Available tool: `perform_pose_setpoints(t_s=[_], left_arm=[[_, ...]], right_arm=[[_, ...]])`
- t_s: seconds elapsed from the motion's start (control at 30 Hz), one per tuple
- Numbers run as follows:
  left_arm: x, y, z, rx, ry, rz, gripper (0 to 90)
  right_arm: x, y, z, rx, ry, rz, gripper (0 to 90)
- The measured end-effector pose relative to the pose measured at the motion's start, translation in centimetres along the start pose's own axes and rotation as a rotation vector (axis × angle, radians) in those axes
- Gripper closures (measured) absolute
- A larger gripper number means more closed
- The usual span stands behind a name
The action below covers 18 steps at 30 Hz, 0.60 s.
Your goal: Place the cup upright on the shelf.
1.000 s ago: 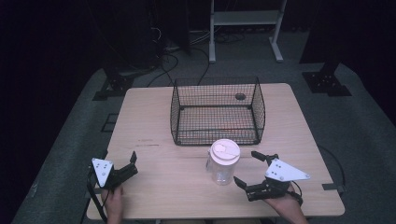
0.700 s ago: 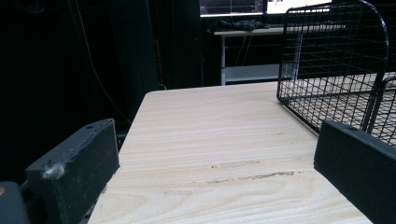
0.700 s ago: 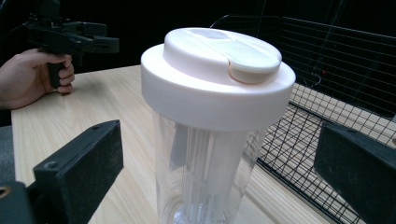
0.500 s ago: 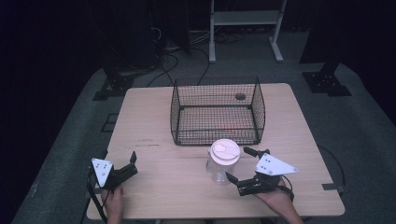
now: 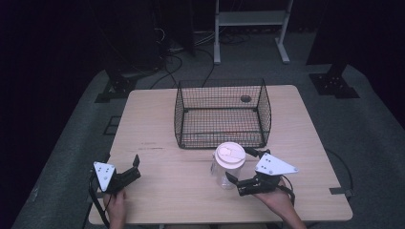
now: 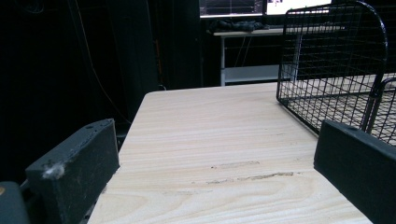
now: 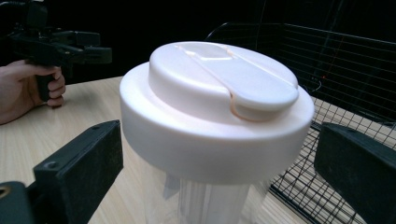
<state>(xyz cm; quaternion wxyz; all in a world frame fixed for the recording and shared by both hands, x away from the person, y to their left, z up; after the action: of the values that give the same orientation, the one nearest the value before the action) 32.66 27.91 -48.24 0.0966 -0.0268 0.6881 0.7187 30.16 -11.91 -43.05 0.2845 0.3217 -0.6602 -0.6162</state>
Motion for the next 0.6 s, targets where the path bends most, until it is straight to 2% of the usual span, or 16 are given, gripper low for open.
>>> perform_pose_setpoints(t_s=[0.6], left_arm=[[0.0,0.0,0.0,0.001,-0.001,-0.002,0.0]], right_arm=[[-1.8,0.2,0.3,0.009,0.002,-0.028,0.9]])
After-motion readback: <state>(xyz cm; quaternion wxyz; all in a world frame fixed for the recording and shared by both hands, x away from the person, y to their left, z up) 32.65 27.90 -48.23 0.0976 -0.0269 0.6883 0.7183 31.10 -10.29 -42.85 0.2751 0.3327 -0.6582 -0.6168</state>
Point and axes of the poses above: each handheld gripper's, and its own axes: x roughly backward along the jaws, y roughly out of its top, z roughly to its left, the point moved 6 cm from there along -x, roughly forward along the jaws, and after that the axes turned 15 degrees about -z, right-handed, at the moved point
